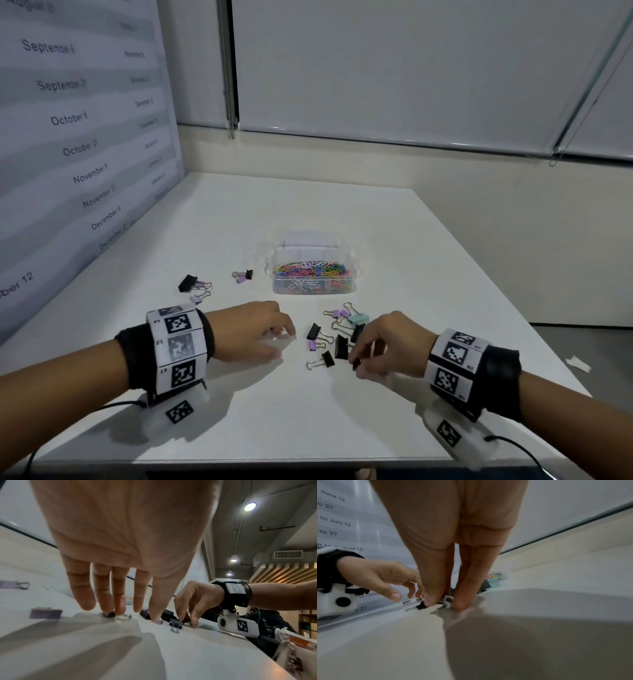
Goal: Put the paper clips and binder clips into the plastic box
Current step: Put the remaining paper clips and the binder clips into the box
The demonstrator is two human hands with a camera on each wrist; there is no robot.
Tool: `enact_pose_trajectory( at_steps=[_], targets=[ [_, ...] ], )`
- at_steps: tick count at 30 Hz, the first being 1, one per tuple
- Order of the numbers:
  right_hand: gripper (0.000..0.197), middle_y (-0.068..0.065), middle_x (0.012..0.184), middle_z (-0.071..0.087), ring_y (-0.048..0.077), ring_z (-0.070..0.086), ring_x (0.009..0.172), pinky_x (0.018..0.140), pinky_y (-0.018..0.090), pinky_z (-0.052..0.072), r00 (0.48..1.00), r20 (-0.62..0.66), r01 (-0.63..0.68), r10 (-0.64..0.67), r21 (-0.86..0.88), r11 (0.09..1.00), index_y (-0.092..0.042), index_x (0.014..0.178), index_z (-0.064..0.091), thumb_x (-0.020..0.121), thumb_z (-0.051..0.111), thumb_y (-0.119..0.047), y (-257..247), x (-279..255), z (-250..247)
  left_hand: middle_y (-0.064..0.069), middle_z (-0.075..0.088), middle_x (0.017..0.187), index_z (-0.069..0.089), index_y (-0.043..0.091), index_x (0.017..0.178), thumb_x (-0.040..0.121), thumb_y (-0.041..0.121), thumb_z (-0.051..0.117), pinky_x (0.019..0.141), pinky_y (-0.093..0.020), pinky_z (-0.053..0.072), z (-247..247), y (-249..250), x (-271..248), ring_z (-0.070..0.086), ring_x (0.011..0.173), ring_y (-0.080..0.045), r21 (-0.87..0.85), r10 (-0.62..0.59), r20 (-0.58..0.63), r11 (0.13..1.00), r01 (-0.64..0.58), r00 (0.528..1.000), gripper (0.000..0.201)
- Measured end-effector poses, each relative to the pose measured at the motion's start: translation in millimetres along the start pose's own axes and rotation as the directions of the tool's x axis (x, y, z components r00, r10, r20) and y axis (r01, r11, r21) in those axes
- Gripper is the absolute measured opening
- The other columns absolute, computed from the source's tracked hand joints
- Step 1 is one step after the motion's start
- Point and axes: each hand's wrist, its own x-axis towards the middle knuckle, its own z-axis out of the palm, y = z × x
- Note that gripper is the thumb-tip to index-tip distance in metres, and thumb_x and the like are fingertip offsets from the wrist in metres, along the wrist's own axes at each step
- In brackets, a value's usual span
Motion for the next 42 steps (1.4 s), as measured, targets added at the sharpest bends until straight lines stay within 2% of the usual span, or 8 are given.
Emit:
enact_pose_trajectory(
  at_steps=[6, 12, 16, 20, 25, 30, 34, 42],
  targets=[
    [0.019, 0.004, 0.088, 0.075, 0.0, 0.057, 0.059, 0.074, 0.018, 0.052, 0.991, -0.131, -0.032, 0.029, -0.022, 0.999, -0.018, 0.093, 0.074, 0.076, 0.07, -0.011, -3, 17, -11, 0.001, 0.049, 0.118, 0.053, 0.027, 0.123, 0.085, 0.035, 0.053, 0.097, -0.024, 0.036, -16, -26, -14, 0.045, 0.114, -0.014, -0.04, -0.136, -0.16, 0.99, 0.132, 0.978, 0.038],
    [0.015, 0.006, 0.076, 0.075, -0.001, 0.057, 0.049, 0.065, 0.022, 0.054, 0.99, -0.136, -0.037, 0.043, 0.044, 0.998, -0.017, 0.08, 0.073, 0.071, 0.07, -0.005, -2, 24, -18, -0.008, 0.043, 0.134, 0.048, 0.025, 0.131, 0.086, 0.033, 0.059, 0.105, -0.033, 0.031, -33, -84, -20, 0.037, 0.127, -0.026, -0.096, -0.377, -0.359, 0.925, 0.368, 0.854, 0.046],
    [0.011, 0.009, 0.071, 0.074, 0.012, 0.059, 0.048, 0.055, 0.022, 0.052, 0.994, -0.094, -0.042, 0.053, 0.114, 0.993, -0.013, 0.074, 0.068, 0.071, 0.071, -0.003, -4, 28, -23, -0.007, 0.023, 0.153, 0.018, 0.021, 0.147, 0.051, 0.075, 0.057, 0.118, -0.038, 0.019, -33, -113, -24, 0.019, 0.143, -0.024, -0.06, -0.517, -0.11, 0.856, 0.513, 0.849, 0.117],
    [0.018, 0.011, 0.069, 0.073, 0.015, 0.063, 0.052, 0.06, 0.027, 0.057, 0.997, -0.054, -0.055, 0.063, 0.13, 0.99, -0.016, 0.067, 0.066, 0.07, 0.072, 0.0, -2, 30, -25, -0.003, -0.003, 0.159, -0.006, 0.017, 0.149, 0.031, 0.088, 0.056, 0.122, -0.034, 0.005, -19, -109, -25, -0.003, 0.147, -0.016, -0.032, -0.476, 0.082, 0.877, 0.479, 0.876, 0.152],
    [0.026, 0.001, 0.065, 0.068, 0.015, 0.066, 0.061, 0.06, 0.022, 0.057, 0.999, -0.033, -0.026, 0.03, 0.102, 0.994, -0.019, 0.073, 0.069, 0.069, 0.067, 0.006, -2, 35, -29, -0.002, -0.007, 0.158, -0.009, 0.015, 0.148, 0.048, 0.085, 0.059, 0.119, -0.03, 0.007, -6, -69, -16, -0.003, 0.147, -0.015, -0.018, -0.322, 0.151, 0.944, 0.329, 0.934, 0.14],
    [0.027, -0.01, 0.065, 0.066, 0.01, 0.067, 0.066, 0.071, 0.024, 0.057, 0.99, -0.135, 0.042, -0.043, -0.013, 0.999, -0.033, 0.07, 0.065, 0.075, 0.063, -0.007, -9, 40, -36, -0.006, -0.004, 0.159, 0.0, 0.013, 0.15, 0.088, 0.038, 0.057, 0.118, -0.028, 0.008, -1, -30, 1, -0.002, 0.148, -0.018, 0.019, -0.214, 0.113, 0.977, 0.213, 0.97, 0.088],
    [0.014, -0.001, 0.08, 0.071, 0.014, 0.07, 0.069, 0.067, 0.025, 0.059, 0.951, -0.306, 0.061, -0.047, 0.037, 0.997, -0.019, 0.081, 0.07, 0.082, 0.063, -0.008, -14, 61, -48, -0.008, 0.04, 0.141, 0.041, 0.015, 0.138, 0.088, 0.006, 0.048, 0.097, -0.023, 0.035, -9, -12, 16, 0.041, 0.129, -0.025, -0.02, -0.086, 0.048, 0.996, 0.087, 0.995, 0.05],
    [0.036, -0.005, 0.098, 0.062, 0.015, 0.062, 0.086, 0.073, 0.019, 0.043, 0.891, -0.452, -0.024, 0.045, 0.052, 0.998, -0.022, 0.101, 0.068, 0.082, 0.05, 0.003, -10, 98, -47, 0.004, 0.056, 0.131, 0.061, 0.023, 0.119, 0.076, -0.001, 0.059, 0.107, -0.032, 0.039, -34, -25, 29, 0.049, 0.123, -0.012, -0.228, -0.078, -0.044, 0.971, 0.066, 0.996, 0.05]
  ],
)
